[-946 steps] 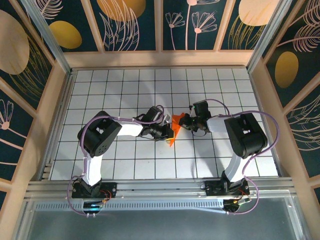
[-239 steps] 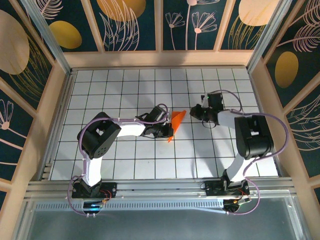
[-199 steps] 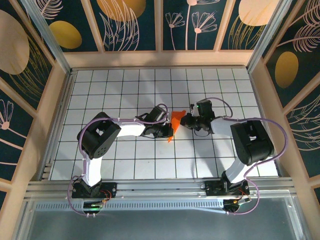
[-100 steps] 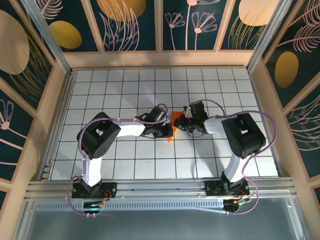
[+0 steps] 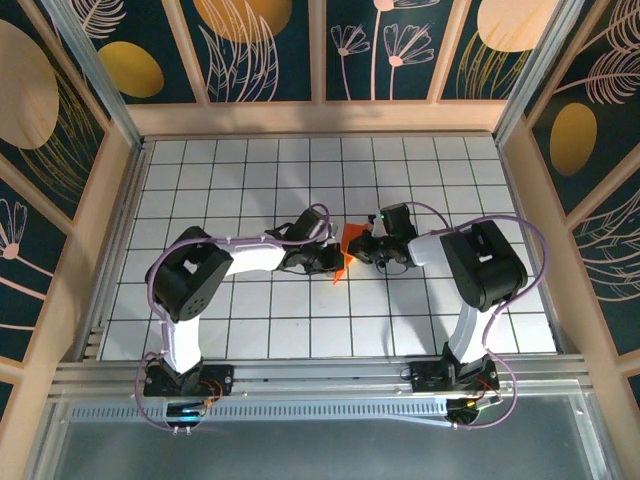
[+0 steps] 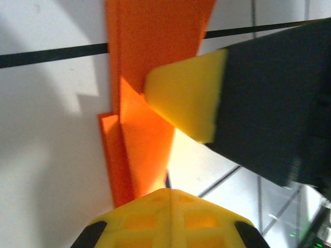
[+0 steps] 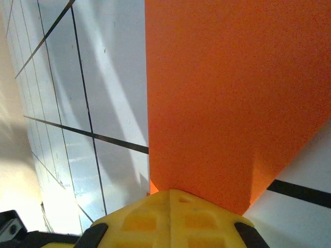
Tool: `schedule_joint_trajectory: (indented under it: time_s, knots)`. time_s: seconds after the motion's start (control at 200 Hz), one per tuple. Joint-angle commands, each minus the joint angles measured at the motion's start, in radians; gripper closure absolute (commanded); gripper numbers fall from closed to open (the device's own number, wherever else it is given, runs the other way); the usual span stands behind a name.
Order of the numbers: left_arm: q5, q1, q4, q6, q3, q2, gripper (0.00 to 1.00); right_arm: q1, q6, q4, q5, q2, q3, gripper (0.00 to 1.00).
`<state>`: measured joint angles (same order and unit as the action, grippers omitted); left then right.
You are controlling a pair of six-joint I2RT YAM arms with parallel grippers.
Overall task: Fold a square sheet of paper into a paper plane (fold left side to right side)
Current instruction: Fold the wing for the fifth time at the center of the table.
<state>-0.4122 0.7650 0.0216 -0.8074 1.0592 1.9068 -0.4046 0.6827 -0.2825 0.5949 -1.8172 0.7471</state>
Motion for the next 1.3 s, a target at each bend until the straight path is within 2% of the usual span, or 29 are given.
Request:
schedule_joint_trajectory:
  time_s: [0.0, 0.145, 0.535, 1.296]
  knots:
    - [-0.078, -0.003, 0.031, -0.048, -0.027, -0.051, 0.99, 0.02, -0.051, 0.105, -0.072, -0.052, -0.031, 1.0]
    - [-0.141, -0.003, 0.073, -0.072, -0.04, -0.034, 1.0, 0.021, -0.069, 0.121, -0.065, -0.073, -0.018, 1.0]
    - [-0.113, -0.003, 0.049, -0.046, -0.036, 0.03, 1.0, 0.019, -0.075, 0.135, -0.075, -0.082, -0.013, 1.0]
    - [-0.156, -0.003, 0.121, -0.078, -0.08, 0.052, 1.0, 0.019, -0.084, 0.156, -0.09, -0.098, 0.0, 1.0]
